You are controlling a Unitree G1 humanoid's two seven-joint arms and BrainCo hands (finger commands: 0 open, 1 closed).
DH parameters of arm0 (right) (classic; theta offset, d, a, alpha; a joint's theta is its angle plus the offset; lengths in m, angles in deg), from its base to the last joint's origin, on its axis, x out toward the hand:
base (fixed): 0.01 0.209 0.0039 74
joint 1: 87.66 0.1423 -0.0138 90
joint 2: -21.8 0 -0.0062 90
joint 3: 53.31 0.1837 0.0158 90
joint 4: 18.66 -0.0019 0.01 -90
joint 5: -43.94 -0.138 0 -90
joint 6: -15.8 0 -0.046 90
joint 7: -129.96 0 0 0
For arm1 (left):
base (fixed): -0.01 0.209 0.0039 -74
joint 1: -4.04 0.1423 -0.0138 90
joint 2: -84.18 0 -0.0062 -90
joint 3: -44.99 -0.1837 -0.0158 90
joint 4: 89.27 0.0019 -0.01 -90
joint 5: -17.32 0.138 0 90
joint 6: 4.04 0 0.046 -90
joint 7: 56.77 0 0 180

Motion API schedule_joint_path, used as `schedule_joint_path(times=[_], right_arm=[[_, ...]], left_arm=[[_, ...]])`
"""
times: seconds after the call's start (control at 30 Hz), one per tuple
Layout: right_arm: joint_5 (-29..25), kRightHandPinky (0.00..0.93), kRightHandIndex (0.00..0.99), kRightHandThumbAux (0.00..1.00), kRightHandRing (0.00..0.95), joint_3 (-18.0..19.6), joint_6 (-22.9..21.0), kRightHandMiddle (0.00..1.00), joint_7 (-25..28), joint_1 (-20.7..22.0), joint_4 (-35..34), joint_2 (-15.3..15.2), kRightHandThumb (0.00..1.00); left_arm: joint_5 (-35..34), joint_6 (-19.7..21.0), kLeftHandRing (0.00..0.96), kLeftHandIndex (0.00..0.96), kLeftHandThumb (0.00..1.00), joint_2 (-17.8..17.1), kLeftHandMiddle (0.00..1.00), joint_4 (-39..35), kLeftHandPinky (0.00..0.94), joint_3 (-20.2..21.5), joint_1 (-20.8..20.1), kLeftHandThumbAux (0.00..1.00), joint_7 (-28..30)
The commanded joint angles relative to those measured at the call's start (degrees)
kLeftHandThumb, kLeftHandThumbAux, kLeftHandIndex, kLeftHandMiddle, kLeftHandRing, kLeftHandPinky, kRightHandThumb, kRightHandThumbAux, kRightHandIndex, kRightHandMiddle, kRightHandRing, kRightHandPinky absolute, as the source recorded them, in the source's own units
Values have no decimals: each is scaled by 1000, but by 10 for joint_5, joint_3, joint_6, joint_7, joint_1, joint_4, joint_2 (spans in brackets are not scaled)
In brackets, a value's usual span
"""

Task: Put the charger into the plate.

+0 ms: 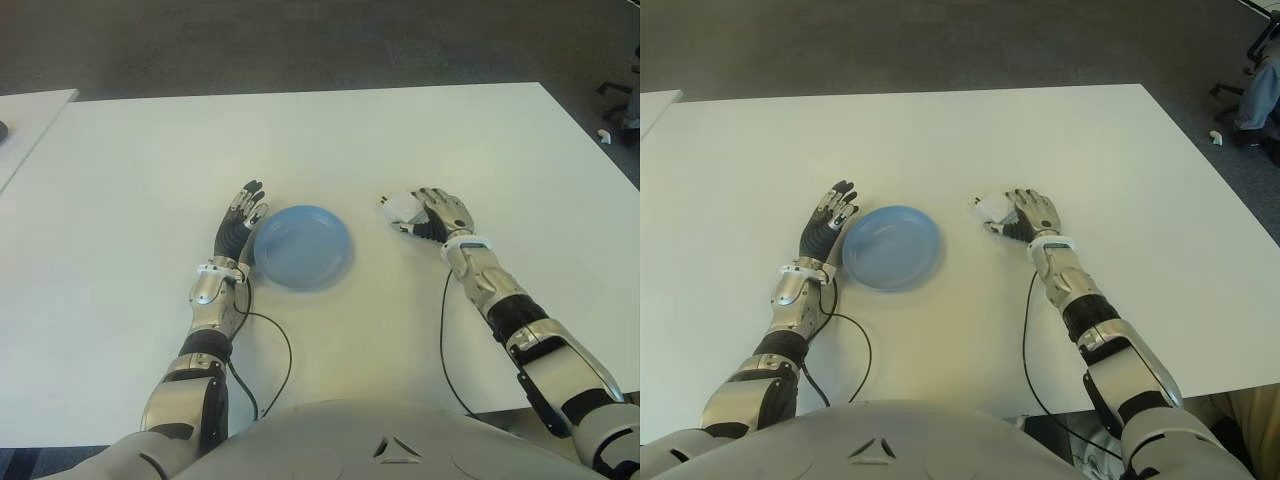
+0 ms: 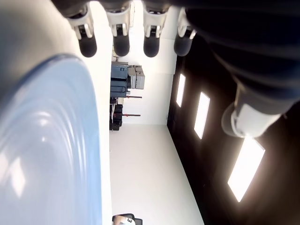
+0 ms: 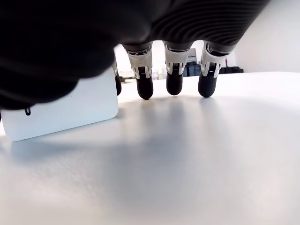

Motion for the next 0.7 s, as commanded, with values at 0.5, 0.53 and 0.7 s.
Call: schedule_joint_path(times=[0.5, 0.53, 0.7], right_arm=[[4, 842, 440, 699, 798, 6, -31, 795, -117, 15, 48, 28, 741], [3, 846, 440, 701, 806, 6, -31, 804, -118, 14, 48, 28, 741], [-5, 847, 441, 705, 821, 12, -30, 821, -123, 14, 48, 31, 741]], left_arm=[[-8, 22, 0, 0, 60, 14, 20, 22, 0, 4, 22, 531, 6], [-8, 22, 0, 0, 60, 14, 20, 22, 0, 4, 22, 529, 7], [-10, 24, 0, 0, 63, 15, 25, 20, 0, 4, 21, 519, 8]])
